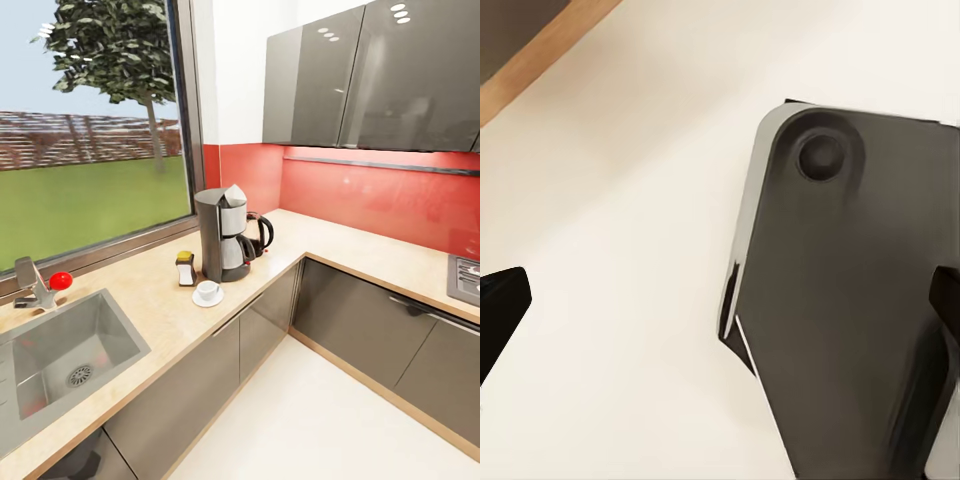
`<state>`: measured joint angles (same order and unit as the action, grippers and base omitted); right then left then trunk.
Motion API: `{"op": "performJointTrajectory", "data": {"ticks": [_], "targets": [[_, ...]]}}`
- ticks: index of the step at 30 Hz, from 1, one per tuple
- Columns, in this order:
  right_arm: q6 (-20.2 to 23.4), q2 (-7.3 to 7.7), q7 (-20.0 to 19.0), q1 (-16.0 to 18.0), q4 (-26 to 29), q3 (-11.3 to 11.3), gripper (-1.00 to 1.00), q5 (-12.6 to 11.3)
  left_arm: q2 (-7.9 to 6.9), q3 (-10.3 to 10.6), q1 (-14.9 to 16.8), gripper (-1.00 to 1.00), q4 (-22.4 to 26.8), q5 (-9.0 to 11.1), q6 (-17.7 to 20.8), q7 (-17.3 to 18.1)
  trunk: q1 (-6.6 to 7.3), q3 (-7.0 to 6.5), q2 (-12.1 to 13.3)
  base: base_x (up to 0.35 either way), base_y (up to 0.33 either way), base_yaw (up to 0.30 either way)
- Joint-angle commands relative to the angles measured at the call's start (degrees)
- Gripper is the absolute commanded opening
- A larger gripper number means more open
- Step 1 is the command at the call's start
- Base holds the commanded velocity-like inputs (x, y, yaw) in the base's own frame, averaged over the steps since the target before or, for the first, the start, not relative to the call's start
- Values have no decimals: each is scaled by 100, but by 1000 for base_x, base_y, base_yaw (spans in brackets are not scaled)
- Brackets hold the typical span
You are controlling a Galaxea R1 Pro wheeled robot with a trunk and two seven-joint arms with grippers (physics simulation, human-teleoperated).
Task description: Set up a coffee station on the kitchen countertop: keep the coffee maker on the countertop, move the bottle of coffee from the kitchen shelf to the counter next to the coffee maker, place a paper coffee filter on top of the coffee maker, put the saucer next to the coffee maker with the coffee cup on the saucer, and place the electric kettle next to the coffee maker.
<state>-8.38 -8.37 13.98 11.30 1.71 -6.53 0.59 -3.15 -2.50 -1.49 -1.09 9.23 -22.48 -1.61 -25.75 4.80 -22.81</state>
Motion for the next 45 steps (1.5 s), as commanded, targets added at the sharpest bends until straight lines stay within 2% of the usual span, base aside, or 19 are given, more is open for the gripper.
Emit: {"op": "performJointTrajectory", "data": {"ticks": [1, 4, 7, 9, 12, 15, 17, 20, 35, 40, 45], "targets": [[-31, 6, 6, 4, -5, -42, 100, 5, 11, -21, 3, 100, -8, 1, -29, 2, -3, 11, -11, 0, 0, 0], [-19, 16, -1, 4, -4, -42, 100, 5, 37, -43, 4, 100, -32, 3, -6, 9, -3, 11, -11, 0, 0, 0], [175, 23, -1, 4, -11, -42, 100, 4, 89, -38, -6, 100, -118, -1, 28, 26, -3, 11, -11, 0, 0, 0], [575, 26, -4, 4, -9, -42, 100, 3, 108, -28, -29, 100, -145, -8, 170, 36, -3, 11, -11, 0, 0, 0], [1353, 22, -49, 4, -5, -42, 100, -3, 128, -19, -68, 100, -151, -19, 849, 27, -3, 11, -11, 0, 0, 0], [1740, 20, -72, 4, -5, -42, 100, -4, 131, -11, -88, 100, -129, -35, 1756, 8, -3, 11, -11, 0, 0, 0], [1856, 20, -77, 4, -5, -42, 100, -5, 126, -7, -89, 100, -108, -39, 1994, 0, -3, 11, -11, 0, 0, 0], [1910, 20, -79, 4, -4, -42, 100, -5, 123, 2, -91, 100, -98, -37, 2105, 0, -3, 11, -11, 0, 0, 0], [1888, 36, -57, 4, 20, -50, 100, -7, 78, 22, -96, 100, -75, -44, 2151, -6, -3, 11, -11, 0, 0, 0], [1263, 78, -54, 4, 45, -57, 100, -14, 68, 14, -96, 100, -75, -40, 2151, -6, -3, 11, -11, 0, 0, 0], [521, 191, -56, 4, 48, -52, 100, -15, 55, 6, -95, 100, -66, -44, 2151, -6, -3, 11, -11, 0, 0, 0]]}}
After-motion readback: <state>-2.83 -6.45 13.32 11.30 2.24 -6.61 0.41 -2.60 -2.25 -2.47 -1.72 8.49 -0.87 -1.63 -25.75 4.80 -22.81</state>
